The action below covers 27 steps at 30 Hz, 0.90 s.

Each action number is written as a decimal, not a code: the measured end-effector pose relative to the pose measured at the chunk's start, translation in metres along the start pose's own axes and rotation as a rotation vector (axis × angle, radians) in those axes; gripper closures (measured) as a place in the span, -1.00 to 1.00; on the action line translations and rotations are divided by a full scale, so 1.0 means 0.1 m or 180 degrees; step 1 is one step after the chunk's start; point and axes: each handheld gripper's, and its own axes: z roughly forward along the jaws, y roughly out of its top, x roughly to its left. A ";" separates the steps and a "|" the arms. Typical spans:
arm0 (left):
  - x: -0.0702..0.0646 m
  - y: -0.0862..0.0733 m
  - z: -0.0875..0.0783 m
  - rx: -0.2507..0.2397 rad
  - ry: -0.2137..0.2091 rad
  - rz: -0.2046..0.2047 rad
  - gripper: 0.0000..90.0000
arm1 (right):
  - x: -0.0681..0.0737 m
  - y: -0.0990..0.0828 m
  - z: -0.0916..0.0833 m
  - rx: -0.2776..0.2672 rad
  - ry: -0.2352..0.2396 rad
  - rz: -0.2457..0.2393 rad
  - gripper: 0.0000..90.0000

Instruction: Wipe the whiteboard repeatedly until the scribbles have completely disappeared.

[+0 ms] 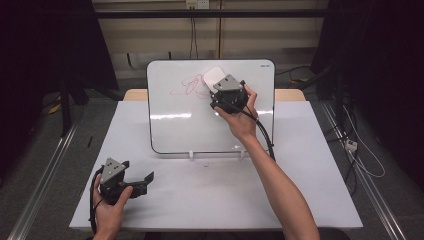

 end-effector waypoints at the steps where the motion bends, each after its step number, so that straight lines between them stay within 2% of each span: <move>1: 0.00 0.00 0.00 0.0002 0.0003 0.0001 -0.88 | 0.00 0.00 0.00 -0.0001 -0.0004 -0.0001 -0.30; 8: -0.01 0.00 0.00 0.0002 0.0002 0.0013 -0.89 | 0.07 -0.02 0.00 -0.0046 -0.0138 0.0019 -0.30; 11: 0.00 0.00 0.00 0.0002 0.0004 0.0007 -0.89 | 0.07 -0.02 0.00 -0.0061 -0.0142 0.0030 -0.30; 18: -0.01 0.01 0.01 0.0025 -0.0003 0.0049 -0.89 | 0.17 -0.04 0.00 -0.0046 -0.0067 -0.0040 -0.30; 24: -0.02 0.01 0.02 0.0006 -0.0004 0.0030 -0.89 | 0.37 -0.06 0.01 -0.0051 0.0041 -0.0191 -0.30; 27: -0.02 0.01 0.02 0.0026 -0.0005 0.0043 -0.89 | 0.45 -0.07 0.02 -0.0071 0.0036 -0.0226 -0.30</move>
